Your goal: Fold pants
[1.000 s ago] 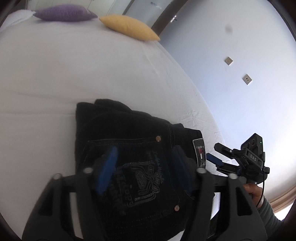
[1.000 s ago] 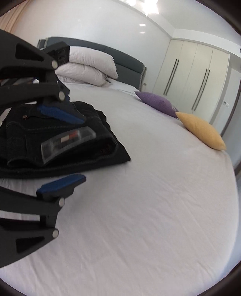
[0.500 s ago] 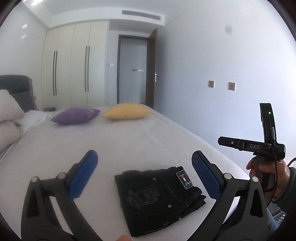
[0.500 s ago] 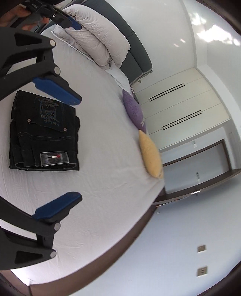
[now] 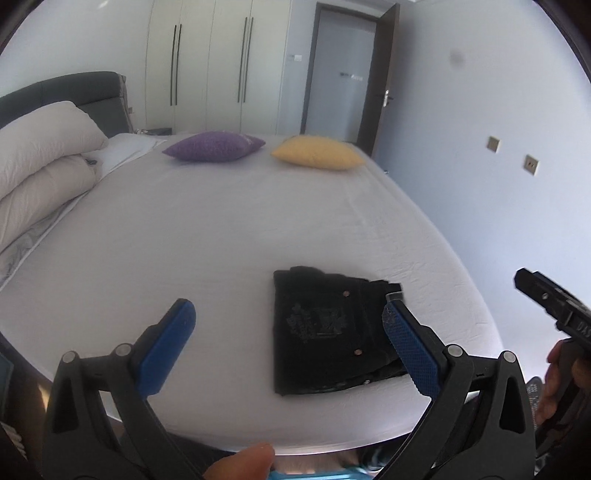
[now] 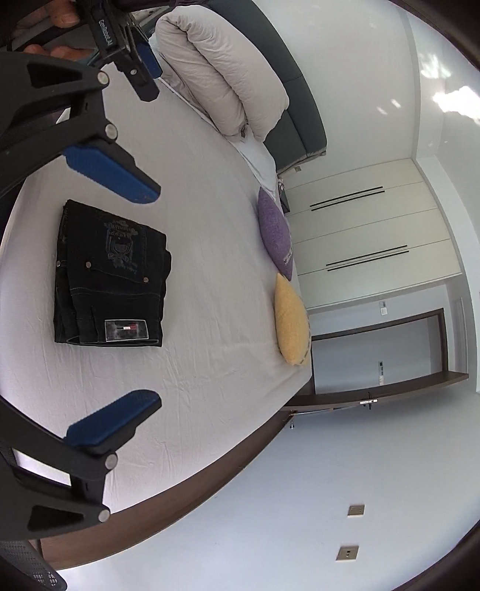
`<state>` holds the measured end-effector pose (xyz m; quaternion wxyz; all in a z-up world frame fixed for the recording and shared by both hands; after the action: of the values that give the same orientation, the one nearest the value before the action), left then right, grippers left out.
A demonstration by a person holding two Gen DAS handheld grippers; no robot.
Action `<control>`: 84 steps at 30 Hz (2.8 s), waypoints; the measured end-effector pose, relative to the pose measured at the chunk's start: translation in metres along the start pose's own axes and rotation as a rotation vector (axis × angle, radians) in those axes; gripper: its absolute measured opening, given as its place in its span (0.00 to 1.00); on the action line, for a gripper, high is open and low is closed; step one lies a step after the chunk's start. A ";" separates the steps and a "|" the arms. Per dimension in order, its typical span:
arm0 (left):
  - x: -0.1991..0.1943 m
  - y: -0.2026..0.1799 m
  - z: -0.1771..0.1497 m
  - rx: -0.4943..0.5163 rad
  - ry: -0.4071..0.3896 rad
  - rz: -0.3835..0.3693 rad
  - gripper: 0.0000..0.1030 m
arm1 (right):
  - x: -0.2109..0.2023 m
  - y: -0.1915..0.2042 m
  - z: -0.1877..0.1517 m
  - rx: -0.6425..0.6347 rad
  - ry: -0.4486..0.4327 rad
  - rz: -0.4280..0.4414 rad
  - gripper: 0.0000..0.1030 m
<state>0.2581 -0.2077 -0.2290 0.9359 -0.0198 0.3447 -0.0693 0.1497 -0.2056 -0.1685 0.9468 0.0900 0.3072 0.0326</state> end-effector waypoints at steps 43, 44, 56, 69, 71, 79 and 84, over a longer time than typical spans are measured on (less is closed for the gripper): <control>0.313 0.021 -0.102 -0.139 0.674 -0.295 0.53 | 0.259 -0.067 -0.128 0.290 0.644 0.394 0.35; 0.312 0.023 -0.100 -0.150 0.668 -0.297 0.50 | 0.258 -0.066 -0.126 0.268 0.636 0.381 0.34; 0.287 0.026 -0.060 -0.102 0.556 -0.315 0.24 | 0.249 -0.043 -0.084 0.137 0.515 0.325 0.21; 0.331 0.031 -0.061 -0.078 0.565 -0.235 0.30 | 0.291 -0.058 -0.079 0.163 0.539 0.260 0.25; 0.328 0.032 -0.061 -0.056 0.544 -0.220 0.33 | 0.292 -0.061 -0.082 0.167 0.547 0.249 0.35; 0.243 0.036 -0.027 0.076 0.257 -0.013 0.61 | 0.242 -0.073 -0.059 0.108 0.446 0.157 0.60; 0.154 0.023 0.014 0.074 0.006 0.078 0.91 | 0.170 -0.068 -0.027 0.034 0.265 0.079 0.77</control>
<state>0.3857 -0.2068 -0.3198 0.9370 0.0285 0.3451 -0.0455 0.2716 -0.2488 -0.3009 0.8944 0.1128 0.4261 0.0762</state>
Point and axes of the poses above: each gripper's, at about its wrist camera, not at the fingertips, and x roughly the way its jaws point, y to its left, z to its top, the point moved 10 cm from there along x, roughly the way its jaws point, and after that the axes turned 2 degrees about y, right-handed, at the moved point
